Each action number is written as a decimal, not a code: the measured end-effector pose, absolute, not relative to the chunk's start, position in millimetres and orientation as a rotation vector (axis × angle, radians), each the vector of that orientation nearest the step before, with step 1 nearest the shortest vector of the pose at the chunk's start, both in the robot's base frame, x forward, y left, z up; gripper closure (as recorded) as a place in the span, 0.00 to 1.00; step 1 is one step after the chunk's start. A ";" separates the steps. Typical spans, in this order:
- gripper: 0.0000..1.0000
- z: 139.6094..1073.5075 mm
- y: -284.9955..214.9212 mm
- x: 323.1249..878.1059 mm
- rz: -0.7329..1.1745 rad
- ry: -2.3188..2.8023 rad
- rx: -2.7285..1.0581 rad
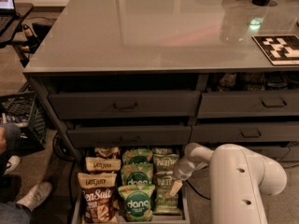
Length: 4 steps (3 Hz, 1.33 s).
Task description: Pick green jalapeno chip bag from bottom drawer and place on counter
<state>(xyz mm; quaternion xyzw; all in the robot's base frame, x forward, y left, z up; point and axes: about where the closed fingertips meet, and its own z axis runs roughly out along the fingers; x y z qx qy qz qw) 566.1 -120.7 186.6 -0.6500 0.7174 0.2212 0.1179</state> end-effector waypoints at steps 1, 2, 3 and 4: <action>0.18 188.1 -124.6 555.1 0.654 2.099 -1.925; 0.36 195.6 -124.2 543.8 0.631 2.090 -1.937; 0.60 194.5 -122.8 539.4 0.638 2.089 -1.942; 0.82 194.5 -122.8 539.4 0.638 2.089 -1.942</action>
Offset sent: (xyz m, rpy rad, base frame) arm -0.0365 -0.0041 0.0215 -0.0303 -0.0306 0.0308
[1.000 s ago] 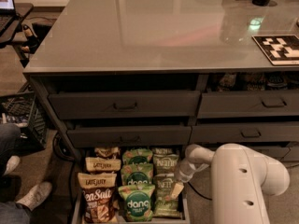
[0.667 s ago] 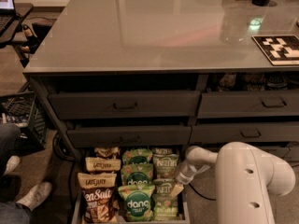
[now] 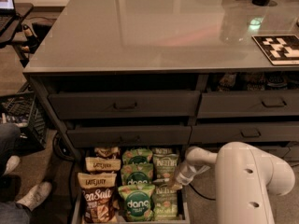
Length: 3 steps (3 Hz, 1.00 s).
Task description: Pick green jalapeno chip bag from bottom drawer and place on counter
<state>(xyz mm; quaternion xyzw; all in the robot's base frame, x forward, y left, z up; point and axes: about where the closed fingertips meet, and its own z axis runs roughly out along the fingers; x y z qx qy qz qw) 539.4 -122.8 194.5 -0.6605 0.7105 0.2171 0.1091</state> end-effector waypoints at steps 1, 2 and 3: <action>1.00 194.4 -122.8 539.3 0.638 2.089 -1.942; 0.82 194.4 -122.8 539.3 0.638 2.089 -1.942; 0.59 194.4 -122.8 539.3 0.639 2.089 -1.942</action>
Offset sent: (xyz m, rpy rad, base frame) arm 0.0000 0.0000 0.0000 0.0000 0.0000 0.0000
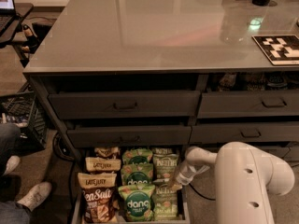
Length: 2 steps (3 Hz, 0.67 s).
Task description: Pick green jalapeno chip bag from bottom drawer and place on counter
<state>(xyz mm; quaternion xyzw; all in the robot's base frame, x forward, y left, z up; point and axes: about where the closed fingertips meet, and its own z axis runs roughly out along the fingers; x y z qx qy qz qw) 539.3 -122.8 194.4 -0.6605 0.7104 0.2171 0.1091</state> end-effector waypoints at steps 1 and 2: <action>0.36 194.4 -122.8 539.3 0.639 2.089 -1.942; 0.13 194.4 -122.7 539.3 0.639 2.089 -1.942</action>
Offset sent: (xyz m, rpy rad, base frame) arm 0.0000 0.0000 0.0000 0.0000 0.0000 0.0000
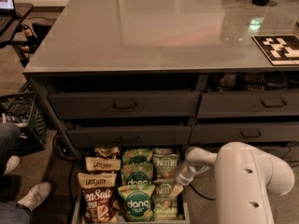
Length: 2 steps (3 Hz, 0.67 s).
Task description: Pick green jalapeno chip bag from bottom drawer and place on counter
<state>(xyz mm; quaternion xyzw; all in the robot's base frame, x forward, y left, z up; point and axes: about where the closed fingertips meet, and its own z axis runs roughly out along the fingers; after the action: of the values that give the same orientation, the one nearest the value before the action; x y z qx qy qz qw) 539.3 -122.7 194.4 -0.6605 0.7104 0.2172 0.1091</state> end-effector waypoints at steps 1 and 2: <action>0.00 194.4 -122.7 539.3 0.639 2.089 -1.942; 0.00 194.3 -122.7 539.2 0.639 2.089 -1.942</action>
Offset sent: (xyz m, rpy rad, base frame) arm 0.0000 0.0000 0.0000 0.0000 0.0000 0.0000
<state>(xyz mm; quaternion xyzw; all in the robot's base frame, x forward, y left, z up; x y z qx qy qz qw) 539.2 -122.7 194.3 -0.6605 0.7104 0.2172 0.1090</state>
